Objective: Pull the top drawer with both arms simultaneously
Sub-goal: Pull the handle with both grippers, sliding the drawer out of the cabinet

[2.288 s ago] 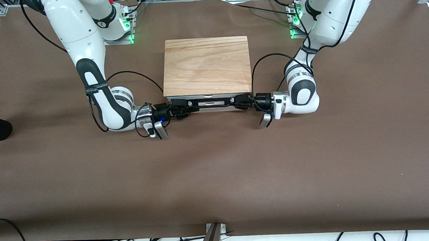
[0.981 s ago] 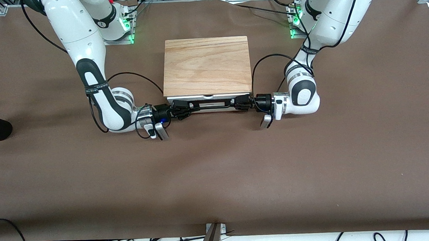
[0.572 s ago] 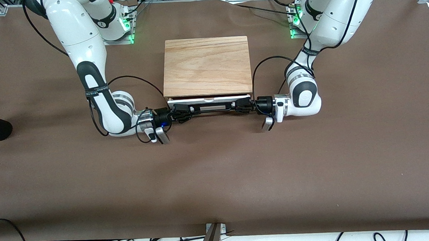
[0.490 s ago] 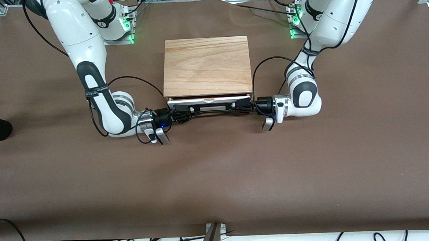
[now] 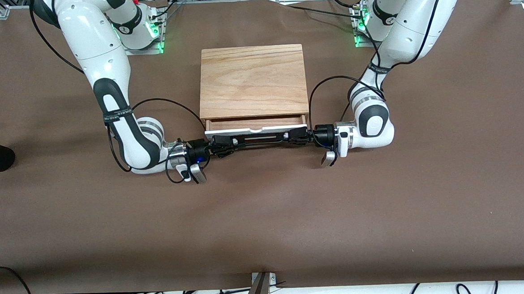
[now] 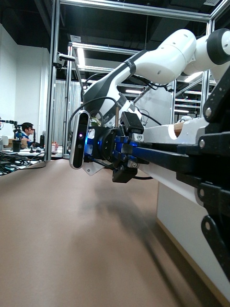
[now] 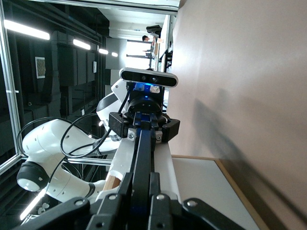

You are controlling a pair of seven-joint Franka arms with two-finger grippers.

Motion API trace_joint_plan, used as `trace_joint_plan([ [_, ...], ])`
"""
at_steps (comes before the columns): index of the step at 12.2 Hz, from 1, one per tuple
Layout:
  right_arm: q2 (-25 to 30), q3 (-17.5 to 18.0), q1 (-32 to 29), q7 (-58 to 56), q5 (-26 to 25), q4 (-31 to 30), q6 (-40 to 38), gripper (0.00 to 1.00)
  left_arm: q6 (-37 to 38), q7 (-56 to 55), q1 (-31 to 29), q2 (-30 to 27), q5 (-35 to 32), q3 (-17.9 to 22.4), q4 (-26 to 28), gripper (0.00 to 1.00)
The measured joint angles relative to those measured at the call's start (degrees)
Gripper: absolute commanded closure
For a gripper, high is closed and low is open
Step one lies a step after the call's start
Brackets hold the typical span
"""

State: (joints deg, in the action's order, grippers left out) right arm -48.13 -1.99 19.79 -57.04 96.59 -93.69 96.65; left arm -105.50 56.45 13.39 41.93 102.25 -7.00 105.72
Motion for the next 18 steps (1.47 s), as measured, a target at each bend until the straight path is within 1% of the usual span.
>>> trace_joint_plan([
  [11,-5.72,0.10,-0.78,5.80,0.02,11.45,3.33,0.88,0.08,-6.44,1.06,5.75,-0.24,2.87,-10.70,1.00],
  [14,-7.35,0.13,-0.86,6.73,0.02,13.90,3.80,0.88,0.40,-8.05,1.38,7.12,-0.25,3.60,-12.69,1.00],
  [18,-8.03,0.19,-0.94,7.28,0.02,15.13,4.33,0.88,0.55,-9.36,1.81,7.92,-0.24,4.29,-14.04,1.00],
])
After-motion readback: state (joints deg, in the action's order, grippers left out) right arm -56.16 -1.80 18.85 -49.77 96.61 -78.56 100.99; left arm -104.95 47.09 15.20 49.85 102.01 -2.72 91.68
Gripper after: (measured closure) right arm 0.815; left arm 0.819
